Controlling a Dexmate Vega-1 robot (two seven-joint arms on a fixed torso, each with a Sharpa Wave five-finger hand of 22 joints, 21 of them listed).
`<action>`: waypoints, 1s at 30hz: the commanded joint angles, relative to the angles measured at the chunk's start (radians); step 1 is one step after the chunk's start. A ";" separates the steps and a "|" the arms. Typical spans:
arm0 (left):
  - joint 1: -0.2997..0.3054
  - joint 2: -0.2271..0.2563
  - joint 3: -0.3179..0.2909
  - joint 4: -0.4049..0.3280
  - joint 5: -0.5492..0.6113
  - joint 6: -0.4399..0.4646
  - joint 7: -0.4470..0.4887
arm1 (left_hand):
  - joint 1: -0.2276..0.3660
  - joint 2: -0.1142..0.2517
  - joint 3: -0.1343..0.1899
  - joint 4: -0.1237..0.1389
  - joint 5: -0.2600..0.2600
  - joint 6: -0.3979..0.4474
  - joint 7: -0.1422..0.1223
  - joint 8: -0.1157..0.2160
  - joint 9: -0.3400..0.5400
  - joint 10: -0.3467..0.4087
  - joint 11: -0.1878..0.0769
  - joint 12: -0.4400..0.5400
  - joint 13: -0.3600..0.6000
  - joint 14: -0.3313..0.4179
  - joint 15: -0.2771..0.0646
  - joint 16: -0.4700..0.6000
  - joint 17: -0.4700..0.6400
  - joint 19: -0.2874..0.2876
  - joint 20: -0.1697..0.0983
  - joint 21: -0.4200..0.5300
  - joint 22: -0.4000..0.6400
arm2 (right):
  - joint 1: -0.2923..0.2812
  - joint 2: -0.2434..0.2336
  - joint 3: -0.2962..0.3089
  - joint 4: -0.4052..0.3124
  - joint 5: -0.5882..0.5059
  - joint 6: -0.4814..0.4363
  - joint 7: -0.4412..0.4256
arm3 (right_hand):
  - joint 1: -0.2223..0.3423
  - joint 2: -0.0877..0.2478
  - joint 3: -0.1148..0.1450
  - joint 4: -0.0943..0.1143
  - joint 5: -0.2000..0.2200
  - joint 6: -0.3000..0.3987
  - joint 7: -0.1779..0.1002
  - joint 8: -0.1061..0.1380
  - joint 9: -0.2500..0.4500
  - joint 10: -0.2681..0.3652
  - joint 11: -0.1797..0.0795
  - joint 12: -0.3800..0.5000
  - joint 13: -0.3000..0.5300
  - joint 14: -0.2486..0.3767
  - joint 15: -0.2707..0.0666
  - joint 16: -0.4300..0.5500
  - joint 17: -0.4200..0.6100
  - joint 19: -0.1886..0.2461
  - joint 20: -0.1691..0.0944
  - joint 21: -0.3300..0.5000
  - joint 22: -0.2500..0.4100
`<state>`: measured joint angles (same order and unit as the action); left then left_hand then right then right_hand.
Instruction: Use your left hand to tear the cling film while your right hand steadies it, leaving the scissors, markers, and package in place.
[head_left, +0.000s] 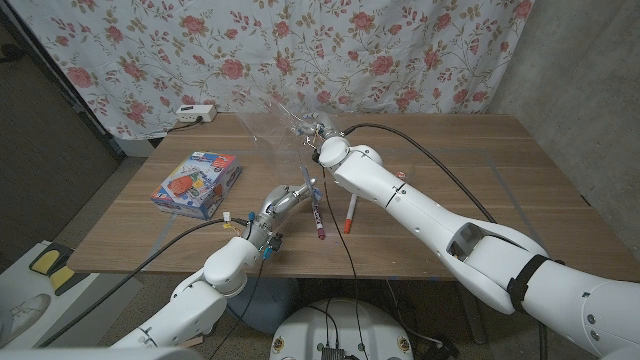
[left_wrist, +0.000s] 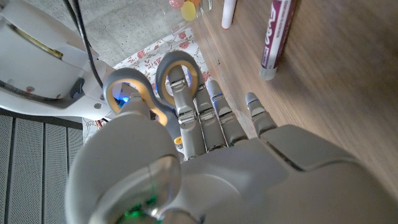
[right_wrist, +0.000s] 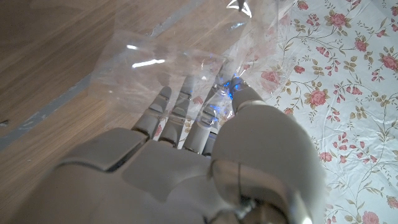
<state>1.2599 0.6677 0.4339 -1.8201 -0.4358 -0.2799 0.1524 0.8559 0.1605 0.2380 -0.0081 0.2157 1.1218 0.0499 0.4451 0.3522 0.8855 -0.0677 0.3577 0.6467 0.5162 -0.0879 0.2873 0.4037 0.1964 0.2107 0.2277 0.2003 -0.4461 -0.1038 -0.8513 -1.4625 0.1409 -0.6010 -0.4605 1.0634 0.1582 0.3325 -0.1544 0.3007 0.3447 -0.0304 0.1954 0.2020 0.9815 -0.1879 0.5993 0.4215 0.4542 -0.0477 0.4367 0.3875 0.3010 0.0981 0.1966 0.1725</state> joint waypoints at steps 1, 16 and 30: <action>0.013 -0.011 -0.005 -0.001 0.022 -0.025 0.021 | 0.008 0.007 0.031 -0.015 -0.006 0.004 -0.008 0.006 0.002 0.054 -0.057 -0.001 0.004 0.004 -0.011 -0.003 0.001 0.002 0.004 0.004 0.000 | 0.003 -0.007 -0.008 -0.012 -0.006 -0.008 0.010 | 0.001 -0.010 -0.001 0.000 0.005 0.009 0.003 0.001 0.002 -0.003 0.002 0.006 0.001 0.011 -0.161 -0.002 0.004 0.006 -0.001 0.002 0.002; 0.045 -0.012 -0.016 0.005 0.032 -0.072 0.019 | 0.000 -0.005 0.045 -0.024 -0.018 0.006 -0.009 0.009 -0.002 0.059 -0.059 -0.007 0.007 0.007 -0.015 -0.010 -0.008 0.005 0.004 0.004 -0.001 | -0.009 -0.019 -0.015 -0.049 -0.025 -0.042 -0.007 | 0.001 -0.010 -0.003 0.001 0.005 0.008 0.003 0.000 0.002 -0.003 0.000 0.009 -0.001 0.011 -0.162 -0.003 0.007 0.006 0.000 0.002 0.002; 0.036 -0.044 0.000 0.026 0.045 -0.106 0.014 | -0.010 -0.010 0.055 -0.030 -0.023 0.008 -0.012 0.011 -0.007 0.063 -0.060 -0.012 0.008 0.010 -0.016 -0.014 -0.012 0.006 0.004 0.004 -0.001 | -0.015 -0.046 -0.012 -0.081 -0.034 -0.057 0.001 | 0.000 -0.010 -0.003 0.001 0.006 0.007 0.003 0.000 0.002 -0.007 0.005 0.011 -0.003 0.013 -0.162 -0.005 0.008 0.009 -0.001 0.002 0.002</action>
<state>1.3001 0.6433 0.4242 -1.8117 -0.3981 -0.3581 0.1728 0.8513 0.1502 0.2713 -0.0223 0.1976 1.1293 0.0428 0.4518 0.3431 0.8857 -0.0675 0.3456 0.6517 0.5271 -0.0985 0.2746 0.3894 0.1964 0.2107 0.2276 0.2003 -0.4585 -0.1367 -0.8629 -1.5281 0.1151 -0.6476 -0.4629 1.0634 0.1582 0.3323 -0.1542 0.3007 0.3447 -0.0304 0.1955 0.2020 0.9778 -0.1842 0.6032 0.4167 0.4595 -0.0425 0.4325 0.3922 0.3010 0.0981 0.1966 0.1725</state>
